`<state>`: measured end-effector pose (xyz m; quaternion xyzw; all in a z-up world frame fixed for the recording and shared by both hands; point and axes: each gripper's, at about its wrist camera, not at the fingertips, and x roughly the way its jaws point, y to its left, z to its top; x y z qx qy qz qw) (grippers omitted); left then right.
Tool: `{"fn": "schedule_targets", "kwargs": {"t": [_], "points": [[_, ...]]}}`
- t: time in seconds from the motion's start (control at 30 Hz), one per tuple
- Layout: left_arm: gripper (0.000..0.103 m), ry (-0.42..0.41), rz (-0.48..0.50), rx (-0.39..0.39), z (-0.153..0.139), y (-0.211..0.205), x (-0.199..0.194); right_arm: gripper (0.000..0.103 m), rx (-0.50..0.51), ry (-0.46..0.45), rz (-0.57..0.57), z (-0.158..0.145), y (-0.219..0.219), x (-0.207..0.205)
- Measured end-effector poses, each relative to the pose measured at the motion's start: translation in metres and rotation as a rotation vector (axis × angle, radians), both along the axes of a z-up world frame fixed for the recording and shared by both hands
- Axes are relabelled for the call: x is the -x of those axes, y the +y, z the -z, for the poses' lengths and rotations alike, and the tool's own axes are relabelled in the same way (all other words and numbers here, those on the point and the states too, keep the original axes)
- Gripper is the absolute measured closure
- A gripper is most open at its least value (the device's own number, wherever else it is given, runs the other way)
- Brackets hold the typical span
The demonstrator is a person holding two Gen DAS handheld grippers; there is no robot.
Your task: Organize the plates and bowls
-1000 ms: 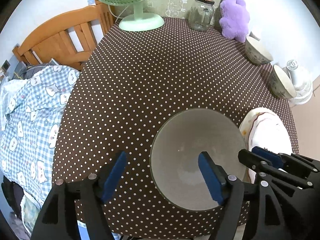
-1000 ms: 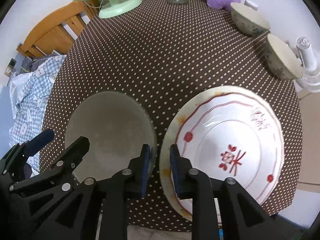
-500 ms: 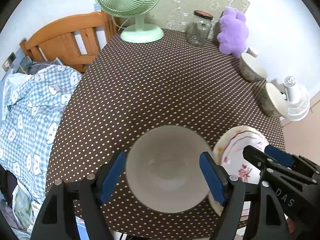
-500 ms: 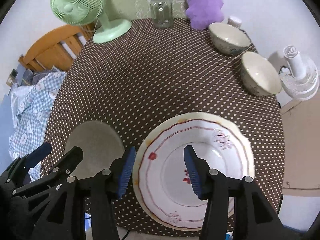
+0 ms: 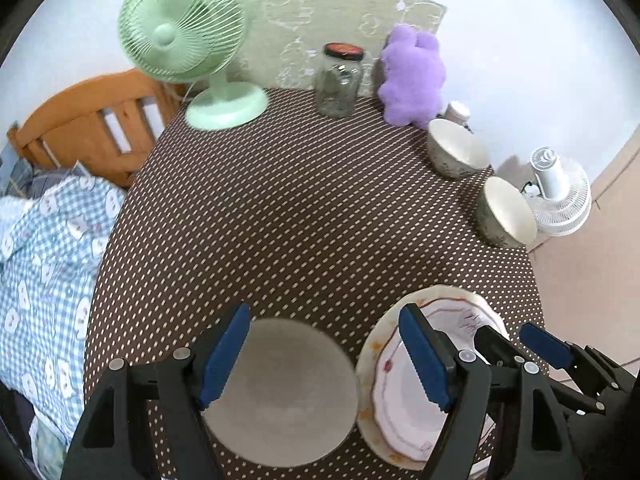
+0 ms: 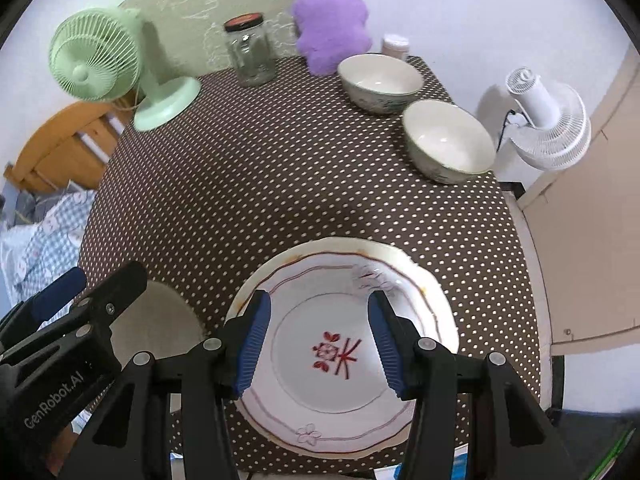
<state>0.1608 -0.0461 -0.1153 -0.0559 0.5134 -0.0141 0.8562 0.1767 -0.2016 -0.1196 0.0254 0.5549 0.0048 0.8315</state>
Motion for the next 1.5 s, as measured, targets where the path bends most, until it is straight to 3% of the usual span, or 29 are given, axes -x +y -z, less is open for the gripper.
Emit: {"fn": "schedule_targets", "kwargs": {"t": [0.17,0.73,0.97,1.2,1.5], "points": [[0.024,-0.013,0.015,-0.008,-0.003,-0.017,-0.011,0.035,-0.009,-0.025,0.011,-0.002,-0.017,-0.01],[0.016,-0.008,-0.057,-0.049,0.008,-0.093,-0.058,0.035,0.004,-0.015,-0.038,-0.004,-0.099,-0.062],[0.018,-0.005,-0.052,-0.094,0.014,-0.128,-0.083,0.035,-0.006,-0.037,-0.009,-0.008,-0.138,-0.086],[0.019,0.01,-0.029,-0.092,0.024,-0.162,-0.106,0.035,0.001,-0.064,-0.008,-0.013,-0.167,-0.115],[0.023,0.014,-0.031,-0.075,0.046,-0.197,-0.146,0.035,-0.017,-0.047,0.003,0.008,-0.199,-0.15]]}}
